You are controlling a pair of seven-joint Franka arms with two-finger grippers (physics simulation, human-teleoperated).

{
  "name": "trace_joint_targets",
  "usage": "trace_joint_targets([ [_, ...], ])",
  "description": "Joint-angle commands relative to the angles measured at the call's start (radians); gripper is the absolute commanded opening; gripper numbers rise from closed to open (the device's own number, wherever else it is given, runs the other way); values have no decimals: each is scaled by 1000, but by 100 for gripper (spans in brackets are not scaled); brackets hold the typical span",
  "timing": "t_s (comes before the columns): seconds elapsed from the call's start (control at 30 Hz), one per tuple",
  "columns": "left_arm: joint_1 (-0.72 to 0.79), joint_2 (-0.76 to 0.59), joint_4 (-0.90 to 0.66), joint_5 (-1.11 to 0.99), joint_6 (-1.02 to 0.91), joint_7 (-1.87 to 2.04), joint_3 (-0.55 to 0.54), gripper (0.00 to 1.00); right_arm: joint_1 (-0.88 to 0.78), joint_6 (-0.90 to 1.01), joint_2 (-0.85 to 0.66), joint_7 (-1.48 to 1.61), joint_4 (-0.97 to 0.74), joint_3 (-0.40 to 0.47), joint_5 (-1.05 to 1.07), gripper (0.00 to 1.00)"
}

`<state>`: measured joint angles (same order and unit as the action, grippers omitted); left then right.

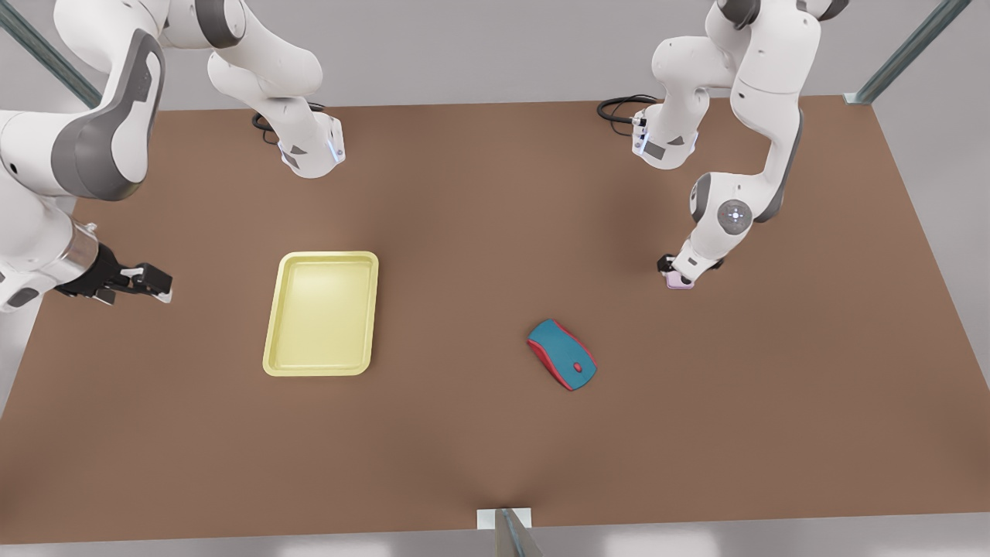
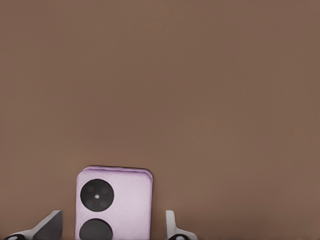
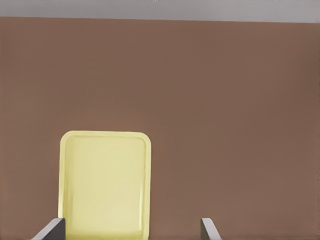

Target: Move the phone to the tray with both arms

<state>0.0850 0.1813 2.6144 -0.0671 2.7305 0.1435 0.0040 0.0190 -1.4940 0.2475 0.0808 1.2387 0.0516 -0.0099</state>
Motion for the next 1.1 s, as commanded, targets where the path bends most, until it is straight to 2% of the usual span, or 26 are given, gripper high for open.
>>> trace_joint_targets([
  [0.0, -1, 6, 1, -2, 37, -32, 4, 100, -5, 3, -2, 2, -1, -1, -1, 100],
  [0.43, -2, 67, -2, -2, 77, -32, 11, 100, -5, 1, -7, 1, -1, 1, -16, 100],
  [0.53, -2, 72, -4, -2, 77, -32, 11, 91, -7, 0, -5, 2, -1, -1, -16, 100],
  [0.83, -2, 78, -5, -2, 77, -32, 11, 82, -2, 1, -11, 1, -1, -1, -15, 100],
  [1.07, -2, 78, -7, -2, 75, -33, 11, 80, 4, 1, -14, -1, 1, 1, -7, 100],
])
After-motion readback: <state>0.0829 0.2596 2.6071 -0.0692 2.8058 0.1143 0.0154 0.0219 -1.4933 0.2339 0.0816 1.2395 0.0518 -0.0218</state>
